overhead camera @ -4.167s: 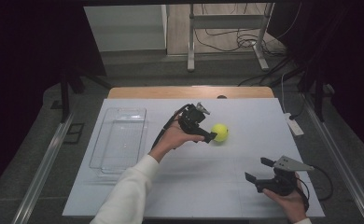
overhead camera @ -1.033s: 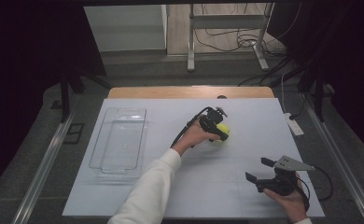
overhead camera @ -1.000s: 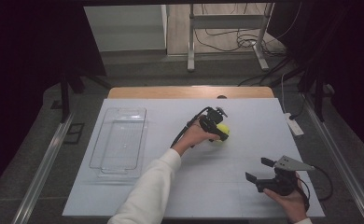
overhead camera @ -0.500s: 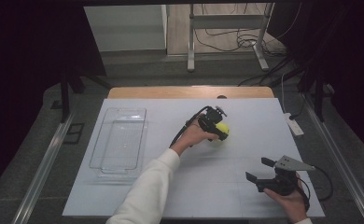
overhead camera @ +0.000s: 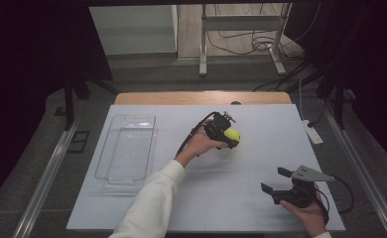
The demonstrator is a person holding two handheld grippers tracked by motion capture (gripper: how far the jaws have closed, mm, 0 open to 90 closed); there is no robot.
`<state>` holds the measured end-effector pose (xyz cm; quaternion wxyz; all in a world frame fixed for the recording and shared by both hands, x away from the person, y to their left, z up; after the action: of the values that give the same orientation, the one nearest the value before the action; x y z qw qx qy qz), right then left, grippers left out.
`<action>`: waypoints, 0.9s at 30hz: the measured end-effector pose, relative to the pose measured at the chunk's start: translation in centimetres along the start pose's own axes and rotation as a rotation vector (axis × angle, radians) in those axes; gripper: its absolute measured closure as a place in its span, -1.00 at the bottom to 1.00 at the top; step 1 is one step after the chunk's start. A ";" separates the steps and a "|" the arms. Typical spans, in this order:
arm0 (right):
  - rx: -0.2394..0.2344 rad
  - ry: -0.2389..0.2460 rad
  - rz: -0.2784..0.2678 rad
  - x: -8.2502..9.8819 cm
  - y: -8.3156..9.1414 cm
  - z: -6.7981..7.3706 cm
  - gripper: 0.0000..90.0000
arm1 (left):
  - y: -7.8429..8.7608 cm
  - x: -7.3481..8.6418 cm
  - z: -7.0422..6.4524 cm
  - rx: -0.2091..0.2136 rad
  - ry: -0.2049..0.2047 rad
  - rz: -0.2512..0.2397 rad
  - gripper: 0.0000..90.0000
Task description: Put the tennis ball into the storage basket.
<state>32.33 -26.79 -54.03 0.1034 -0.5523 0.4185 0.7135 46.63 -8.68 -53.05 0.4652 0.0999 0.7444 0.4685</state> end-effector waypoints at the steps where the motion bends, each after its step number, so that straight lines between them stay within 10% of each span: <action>1: 0.000 0.000 0.000 0.0 0.0 0.0 -0.79 | 0.2 0.1 0.0 -0.002 0.000 -0.007 -0.38; 27: 0.002 0.002 0.002 0.0 0.0 0.0 -0.79 | 2.4 0.6 -0.3 0.009 -0.021 -0.090 -0.38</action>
<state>32.33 -26.79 -54.05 0.1029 -0.5525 0.4199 0.7127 45.34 -7.19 -51.46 0.4931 0.0732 0.7454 0.4426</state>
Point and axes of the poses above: each handheld gripper's, and its own axes: y roughly backward along the jaws, x roughly out of its underside, z roughly to its left, the point moved 8 cm from there along -y, roughly forward along the jaws, and after that the axes turned 3 degrees about y, right-handed, at the moved point
